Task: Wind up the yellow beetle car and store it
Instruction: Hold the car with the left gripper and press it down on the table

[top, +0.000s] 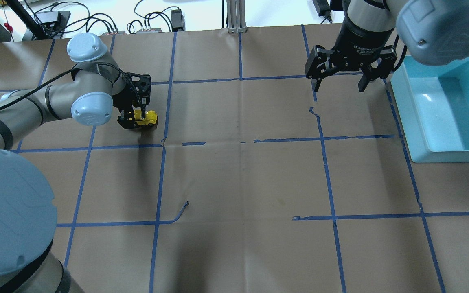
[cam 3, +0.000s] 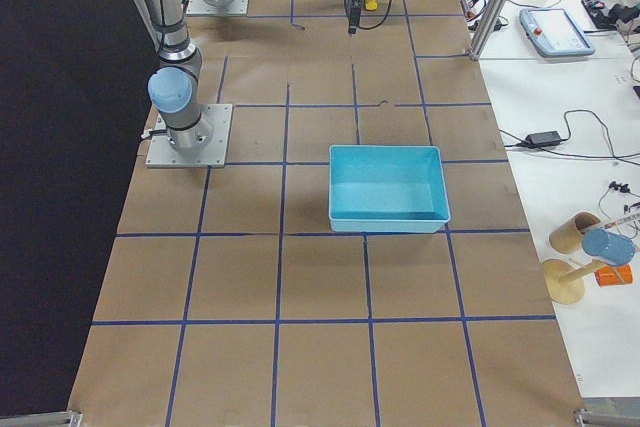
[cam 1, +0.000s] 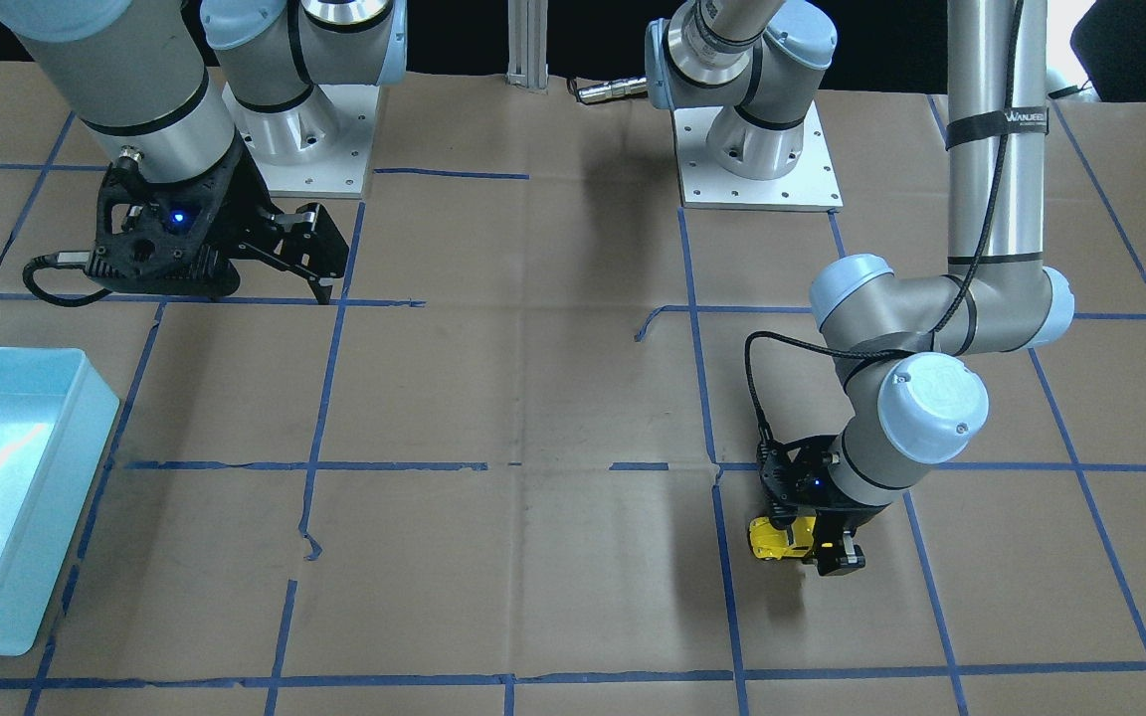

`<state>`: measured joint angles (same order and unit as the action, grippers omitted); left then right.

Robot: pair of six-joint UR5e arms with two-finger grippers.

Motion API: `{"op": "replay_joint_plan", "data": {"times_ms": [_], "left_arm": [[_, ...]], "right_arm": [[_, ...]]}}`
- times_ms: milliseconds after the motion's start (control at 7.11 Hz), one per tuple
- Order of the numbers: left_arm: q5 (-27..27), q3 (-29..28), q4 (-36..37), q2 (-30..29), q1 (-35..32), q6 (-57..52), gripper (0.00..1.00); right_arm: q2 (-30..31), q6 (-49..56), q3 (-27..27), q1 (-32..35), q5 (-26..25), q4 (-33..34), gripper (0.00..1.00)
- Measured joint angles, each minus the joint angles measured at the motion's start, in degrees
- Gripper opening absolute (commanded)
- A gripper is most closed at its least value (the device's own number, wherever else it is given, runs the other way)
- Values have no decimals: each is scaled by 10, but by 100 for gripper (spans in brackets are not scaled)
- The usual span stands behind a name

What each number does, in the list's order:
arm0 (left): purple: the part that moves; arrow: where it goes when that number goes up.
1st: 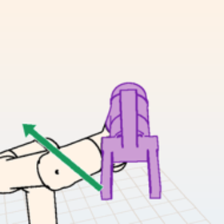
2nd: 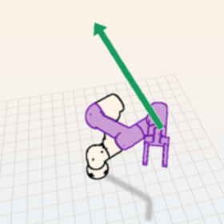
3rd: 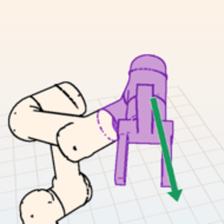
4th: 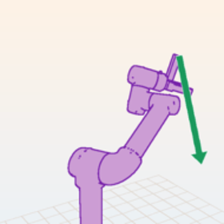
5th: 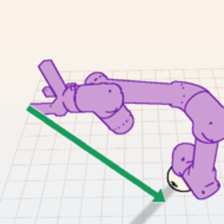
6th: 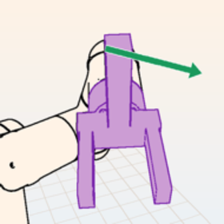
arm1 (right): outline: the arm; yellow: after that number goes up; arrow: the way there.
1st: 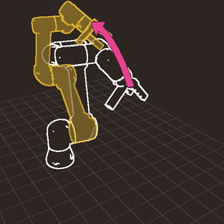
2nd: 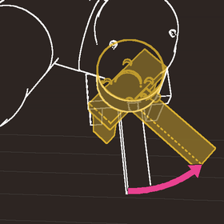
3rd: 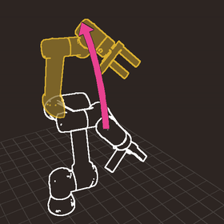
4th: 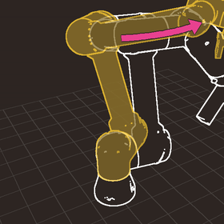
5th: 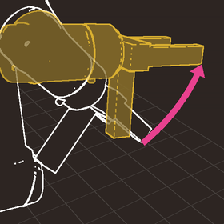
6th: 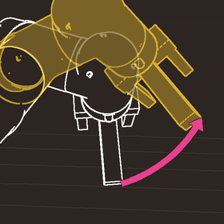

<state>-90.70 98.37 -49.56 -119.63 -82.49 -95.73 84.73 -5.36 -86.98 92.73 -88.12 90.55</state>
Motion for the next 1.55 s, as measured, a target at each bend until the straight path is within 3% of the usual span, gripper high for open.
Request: {"op": "replay_joint_plan", "data": {"times_ms": [281,1548], "left_arm": [[0,0,0,7,0,-5,0],[9,0,19,10,-16,-30,0]], "right_arm": [[0,2,1,1,0,-10,100],[-1,8,2,3,1,-11,100]]}}
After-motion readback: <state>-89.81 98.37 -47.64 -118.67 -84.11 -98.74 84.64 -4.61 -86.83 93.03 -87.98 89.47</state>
